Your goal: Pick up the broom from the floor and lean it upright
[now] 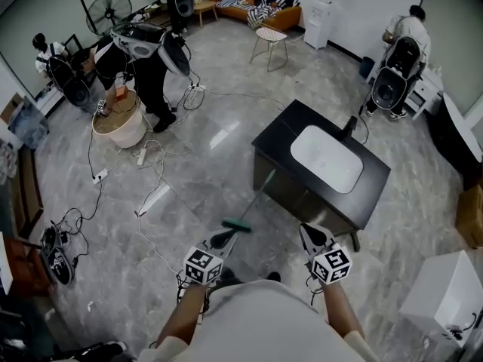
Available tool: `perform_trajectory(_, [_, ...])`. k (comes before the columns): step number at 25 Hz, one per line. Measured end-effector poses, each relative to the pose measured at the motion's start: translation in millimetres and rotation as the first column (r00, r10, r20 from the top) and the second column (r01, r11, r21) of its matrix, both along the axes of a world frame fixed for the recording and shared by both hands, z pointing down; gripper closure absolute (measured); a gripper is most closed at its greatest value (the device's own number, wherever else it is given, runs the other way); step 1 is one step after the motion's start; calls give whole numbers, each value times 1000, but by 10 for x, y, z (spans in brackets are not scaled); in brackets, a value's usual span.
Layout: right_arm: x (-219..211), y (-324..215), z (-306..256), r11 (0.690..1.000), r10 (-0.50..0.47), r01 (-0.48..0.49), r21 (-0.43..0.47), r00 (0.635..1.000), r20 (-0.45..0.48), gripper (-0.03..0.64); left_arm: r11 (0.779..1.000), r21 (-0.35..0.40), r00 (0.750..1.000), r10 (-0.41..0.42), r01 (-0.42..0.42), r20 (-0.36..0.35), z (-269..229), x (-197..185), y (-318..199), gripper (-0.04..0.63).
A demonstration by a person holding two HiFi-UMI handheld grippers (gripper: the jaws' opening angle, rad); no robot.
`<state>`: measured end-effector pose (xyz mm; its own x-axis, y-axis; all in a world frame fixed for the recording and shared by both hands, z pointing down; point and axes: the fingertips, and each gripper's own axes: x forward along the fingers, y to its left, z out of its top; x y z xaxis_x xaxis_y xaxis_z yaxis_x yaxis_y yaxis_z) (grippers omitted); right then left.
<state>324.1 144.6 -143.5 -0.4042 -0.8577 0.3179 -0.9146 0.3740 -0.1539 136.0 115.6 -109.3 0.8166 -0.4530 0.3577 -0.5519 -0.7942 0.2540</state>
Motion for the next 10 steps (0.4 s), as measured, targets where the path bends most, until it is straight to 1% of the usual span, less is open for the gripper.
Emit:
perform_trajectory(4, [19, 9, -19, 1000, 15, -15, 5, 1000, 24, 615, 1000, -1, 1000, -10, 10, -16, -58, 33, -21, 581])
perform_trajectory(10, [-38, 11, 18, 999, 33, -33, -11, 998, 50, 615, 1000, -9, 1000, -1, 1, -22, -62, 21, -32, 581])
